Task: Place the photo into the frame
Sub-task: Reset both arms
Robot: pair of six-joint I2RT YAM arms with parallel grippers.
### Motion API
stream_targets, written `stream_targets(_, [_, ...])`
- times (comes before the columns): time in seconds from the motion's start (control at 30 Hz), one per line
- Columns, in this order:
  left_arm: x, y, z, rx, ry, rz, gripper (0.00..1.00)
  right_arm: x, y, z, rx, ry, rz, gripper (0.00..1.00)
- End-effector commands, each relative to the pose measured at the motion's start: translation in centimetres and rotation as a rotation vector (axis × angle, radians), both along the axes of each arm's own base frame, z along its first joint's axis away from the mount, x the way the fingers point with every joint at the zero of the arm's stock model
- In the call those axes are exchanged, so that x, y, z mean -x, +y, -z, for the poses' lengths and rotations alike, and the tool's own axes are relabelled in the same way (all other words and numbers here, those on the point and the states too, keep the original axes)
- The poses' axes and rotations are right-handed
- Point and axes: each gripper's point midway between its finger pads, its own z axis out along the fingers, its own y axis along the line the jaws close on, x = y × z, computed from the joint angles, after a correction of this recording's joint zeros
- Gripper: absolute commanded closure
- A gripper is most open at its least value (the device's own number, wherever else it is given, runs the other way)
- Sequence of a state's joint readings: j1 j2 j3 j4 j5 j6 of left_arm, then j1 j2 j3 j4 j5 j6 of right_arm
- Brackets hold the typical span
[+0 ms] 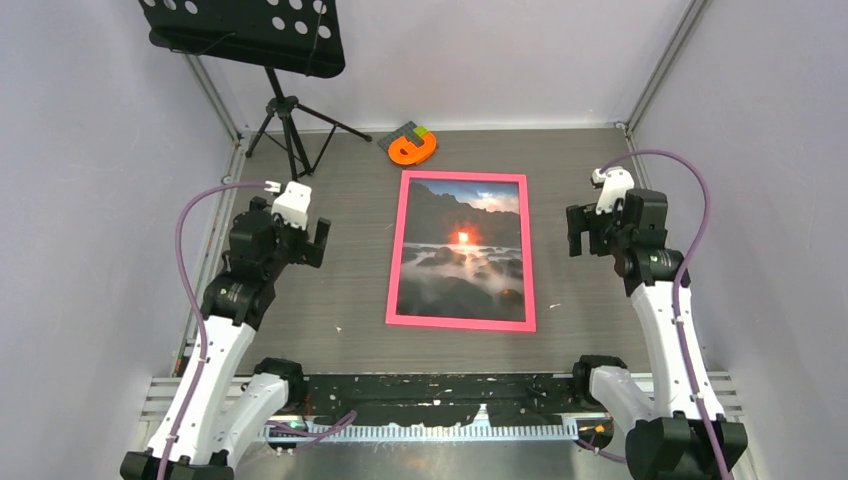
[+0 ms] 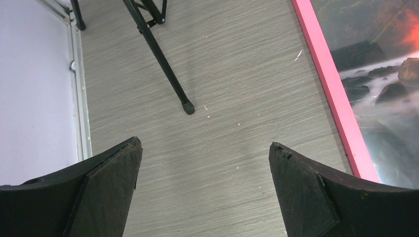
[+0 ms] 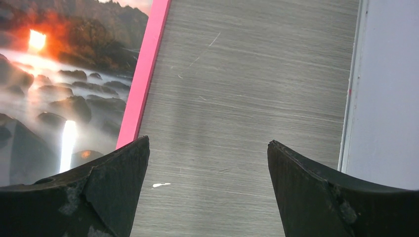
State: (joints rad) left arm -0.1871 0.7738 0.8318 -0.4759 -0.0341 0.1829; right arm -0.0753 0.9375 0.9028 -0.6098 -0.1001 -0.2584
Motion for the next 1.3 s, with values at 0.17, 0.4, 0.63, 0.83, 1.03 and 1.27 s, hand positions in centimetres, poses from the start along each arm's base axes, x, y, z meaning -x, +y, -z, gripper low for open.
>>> stream_targets(0.17, [1.8,1.4,-1.1,0.028,0.019,-0.090,0.00,0.9,0.2,-2.1,-0.053,-0.162,0.035,0.05])
stream_targets(0.4, [1.5,2.8,0.0,0.073,-0.027,-0.168,0.00,1.9,-0.8,-3.0,-0.015,-0.243,0.063,0.05])
stream_targets(0.63, [1.4,3.5,0.6,0.108,-0.062,-0.198,0.00,2.2,-0.7,-3.1,-0.031,-0.260,0.051,0.05])
stream_targets(0.83, [1.6,2.9,1.0,0.168,-0.096,-0.143,0.00,2.0,-0.8,-3.1,-0.031,-0.256,0.055,0.05])
stream_targets(1.03, [1.6,3.7,1.4,0.187,-0.089,-0.168,0.00,2.1,-1.0,-3.4,-0.002,-0.277,0.049,0.05])
stream_targets(1.27, [1.5,4.0,1.7,0.195,-0.069,-0.184,0.00,2.2,-0.8,-3.3,0.006,-0.286,0.031,0.05])
